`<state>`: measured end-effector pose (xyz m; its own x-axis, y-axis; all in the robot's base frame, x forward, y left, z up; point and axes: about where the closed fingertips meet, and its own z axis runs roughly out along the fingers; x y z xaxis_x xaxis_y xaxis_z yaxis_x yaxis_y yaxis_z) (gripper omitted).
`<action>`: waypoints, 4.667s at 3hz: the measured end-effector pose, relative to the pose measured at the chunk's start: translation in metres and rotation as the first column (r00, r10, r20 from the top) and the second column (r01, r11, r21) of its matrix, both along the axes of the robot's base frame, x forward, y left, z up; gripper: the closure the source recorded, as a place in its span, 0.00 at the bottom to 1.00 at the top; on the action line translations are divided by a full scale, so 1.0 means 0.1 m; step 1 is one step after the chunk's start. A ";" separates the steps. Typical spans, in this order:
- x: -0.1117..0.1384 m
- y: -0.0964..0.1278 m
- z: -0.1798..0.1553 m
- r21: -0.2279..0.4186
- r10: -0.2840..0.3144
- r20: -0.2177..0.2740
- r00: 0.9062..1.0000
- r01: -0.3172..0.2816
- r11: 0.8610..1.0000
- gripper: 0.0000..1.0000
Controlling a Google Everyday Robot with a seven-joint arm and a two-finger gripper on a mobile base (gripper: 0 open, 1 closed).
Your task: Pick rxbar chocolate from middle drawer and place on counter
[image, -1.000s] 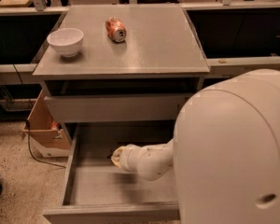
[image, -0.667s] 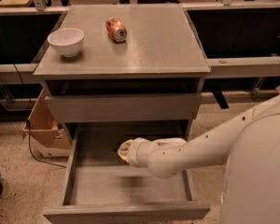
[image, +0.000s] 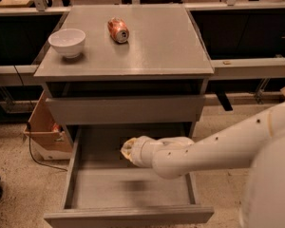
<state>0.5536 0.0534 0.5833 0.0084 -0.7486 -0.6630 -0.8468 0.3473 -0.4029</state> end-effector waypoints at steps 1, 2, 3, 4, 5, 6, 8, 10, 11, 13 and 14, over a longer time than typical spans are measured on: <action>0.14 -0.31 0.70 -0.021 -0.054 0.090 0.994 0.056 0.998 1.00; 0.33 -0.74 1.70 -0.059 -0.106 0.227 0.968 0.122 0.991 1.00; 0.49 -1.05 2.27 -0.090 -0.122 0.309 0.943 0.156 0.984 1.00; 0.67 -1.23 2.74 -0.129 -0.115 0.377 0.919 0.175 0.976 1.00; 0.76 -1.07 2.75 -0.153 -0.078 0.385 0.920 0.147 0.977 1.00; 0.66 -0.81 1.92 -0.096 -0.095 0.262 0.960 0.124 0.988 1.00; 0.47 -0.77 0.39 0.015 -0.151 0.038 0.988 0.151 0.988 1.00; 0.42 -0.83 0.09 0.012 -0.152 -0.005 0.988 0.152 0.988 0.63; 0.46 -0.97 -0.21 0.019 -0.185 -0.057 0.981 0.187 0.982 0.32; 0.42 -1.28 -1.21 0.066 -0.273 -0.246 0.930 0.297 0.953 0.00; 0.39 -1.27 -1.71 0.099 -0.278 -0.334 0.901 0.327 0.940 0.00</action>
Offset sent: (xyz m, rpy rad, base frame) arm 0.0372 -0.0874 0.2587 -0.1333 -0.3483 -0.1953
